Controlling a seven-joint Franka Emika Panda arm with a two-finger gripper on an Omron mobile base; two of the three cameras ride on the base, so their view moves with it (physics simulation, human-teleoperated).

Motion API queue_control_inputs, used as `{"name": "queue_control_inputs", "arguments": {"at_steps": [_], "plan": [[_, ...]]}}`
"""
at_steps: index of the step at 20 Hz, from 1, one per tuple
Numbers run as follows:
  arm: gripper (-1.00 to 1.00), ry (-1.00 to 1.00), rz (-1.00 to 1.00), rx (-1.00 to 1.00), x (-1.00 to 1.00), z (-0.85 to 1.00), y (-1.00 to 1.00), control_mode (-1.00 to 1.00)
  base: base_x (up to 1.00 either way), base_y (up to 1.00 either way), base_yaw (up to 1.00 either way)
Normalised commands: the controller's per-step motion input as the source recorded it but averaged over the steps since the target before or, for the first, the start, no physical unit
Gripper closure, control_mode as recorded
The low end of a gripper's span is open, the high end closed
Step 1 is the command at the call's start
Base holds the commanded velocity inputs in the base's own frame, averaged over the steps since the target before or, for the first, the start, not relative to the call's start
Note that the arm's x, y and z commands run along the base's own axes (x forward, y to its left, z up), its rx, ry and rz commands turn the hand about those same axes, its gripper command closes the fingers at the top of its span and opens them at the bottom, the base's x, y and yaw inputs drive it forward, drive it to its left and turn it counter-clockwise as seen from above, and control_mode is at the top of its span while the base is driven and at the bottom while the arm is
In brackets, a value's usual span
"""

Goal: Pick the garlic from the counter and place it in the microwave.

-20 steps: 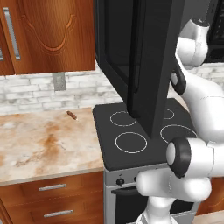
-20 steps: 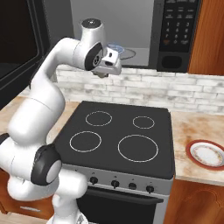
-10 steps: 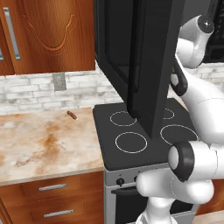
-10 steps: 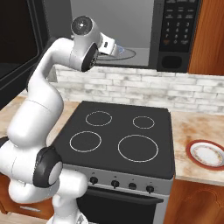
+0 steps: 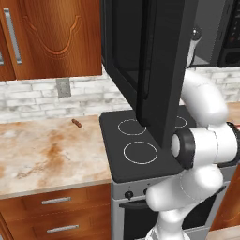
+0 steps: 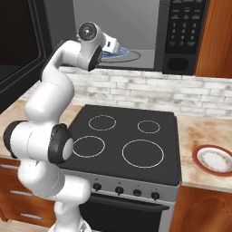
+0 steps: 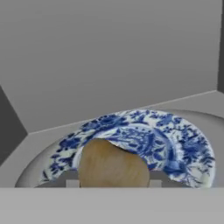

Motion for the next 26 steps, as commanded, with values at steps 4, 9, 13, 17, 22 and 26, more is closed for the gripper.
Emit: {"name": "queue_control_inputs", "arguments": {"at_steps": [4,9,13,17,22,26], "plan": [[1.0,0.03,0.1,-0.01,0.49,0.0,0.12,-1.0,0.0,0.0,0.0],[1.0,0.02,0.12,-0.04,0.32,-0.01,0.0,-1.0,0.0,0.0,0.0],[1.0,0.0,0.08,-0.16,0.01,-0.08,0.0,-1.0,0.0,0.0,0.0],[1.0,0.05,0.04,-0.21,0.0,-0.19,-0.04,-1.0,0.0,0.0,0.0],[1.0,0.06,0.05,-0.14,0.0,-0.28,0.0,-1.0,0.0,0.0,0.0],[1.0,0.08,0.06,-0.09,0.0,-0.12,0.0,-1.0,0.0,0.0,0.0]]}}
